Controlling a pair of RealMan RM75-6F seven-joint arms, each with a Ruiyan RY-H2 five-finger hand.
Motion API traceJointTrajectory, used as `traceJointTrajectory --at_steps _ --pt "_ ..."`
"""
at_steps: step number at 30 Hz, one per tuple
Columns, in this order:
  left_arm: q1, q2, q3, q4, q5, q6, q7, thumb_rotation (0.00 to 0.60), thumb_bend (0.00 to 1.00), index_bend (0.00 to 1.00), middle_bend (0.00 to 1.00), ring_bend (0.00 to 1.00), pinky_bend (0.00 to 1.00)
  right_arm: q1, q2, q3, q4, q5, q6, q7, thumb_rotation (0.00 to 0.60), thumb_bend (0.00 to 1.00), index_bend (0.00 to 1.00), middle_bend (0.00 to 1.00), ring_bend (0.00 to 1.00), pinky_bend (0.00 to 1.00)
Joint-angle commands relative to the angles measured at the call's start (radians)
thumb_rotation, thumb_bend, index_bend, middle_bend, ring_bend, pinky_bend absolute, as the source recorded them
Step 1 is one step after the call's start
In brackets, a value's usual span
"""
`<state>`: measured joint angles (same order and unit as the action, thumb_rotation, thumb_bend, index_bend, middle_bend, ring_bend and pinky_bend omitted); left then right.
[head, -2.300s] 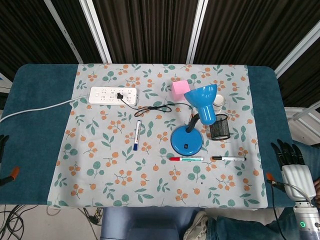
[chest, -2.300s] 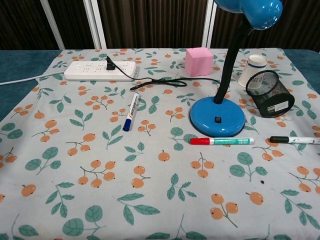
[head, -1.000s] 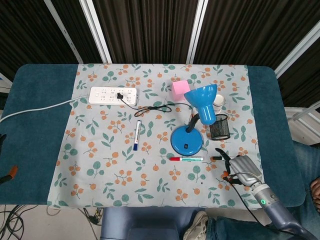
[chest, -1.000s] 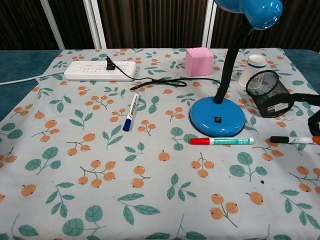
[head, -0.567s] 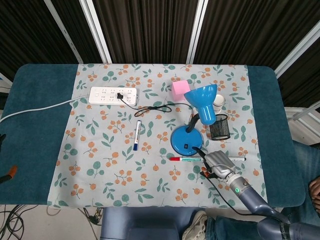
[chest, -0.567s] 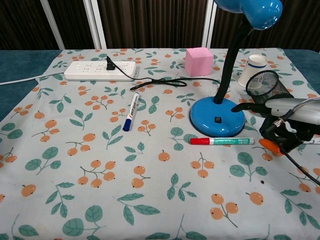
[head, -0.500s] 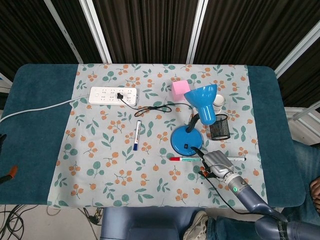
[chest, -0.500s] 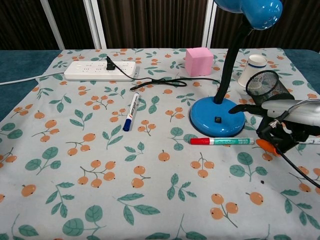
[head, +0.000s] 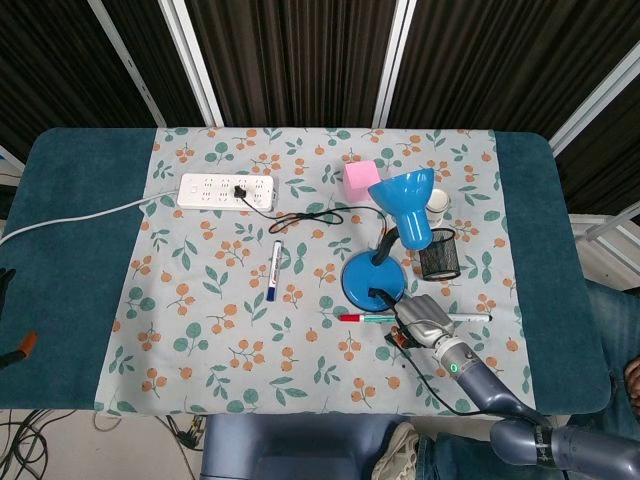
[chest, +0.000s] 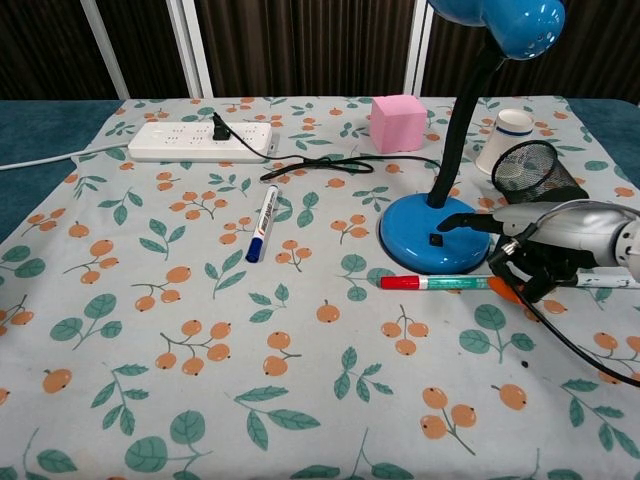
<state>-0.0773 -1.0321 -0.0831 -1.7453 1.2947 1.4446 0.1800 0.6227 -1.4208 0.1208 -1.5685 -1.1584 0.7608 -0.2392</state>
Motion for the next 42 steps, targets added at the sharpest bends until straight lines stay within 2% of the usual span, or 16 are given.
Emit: traceJointTrajectory --at_steps 1,30,42 --pt "0.001 0.001 -0.001 0.000 -0.001 0.002 -0.003 0.600 0.28 0.04 0.04 0.00 0.08 0.007 -0.006 -0.002 0.002 0.020 0.002 -0.015 0.600 0.59 0.03 0.77 0.83 0.81" --pt "0.002 0.002 -0.001 0.001 0.000 0.003 -0.006 0.600 0.28 0.04 0.04 0.00 0.08 0.069 0.000 -0.047 0.007 0.135 -0.032 -0.108 0.600 0.59 0.03 0.77 0.83 0.94" --pt "0.003 0.005 -0.002 0.002 0.000 0.005 -0.011 0.600 0.28 0.04 0.04 0.00 0.08 0.061 0.023 -0.036 -0.022 0.146 0.029 -0.095 0.600 0.59 0.03 0.75 0.81 0.97"
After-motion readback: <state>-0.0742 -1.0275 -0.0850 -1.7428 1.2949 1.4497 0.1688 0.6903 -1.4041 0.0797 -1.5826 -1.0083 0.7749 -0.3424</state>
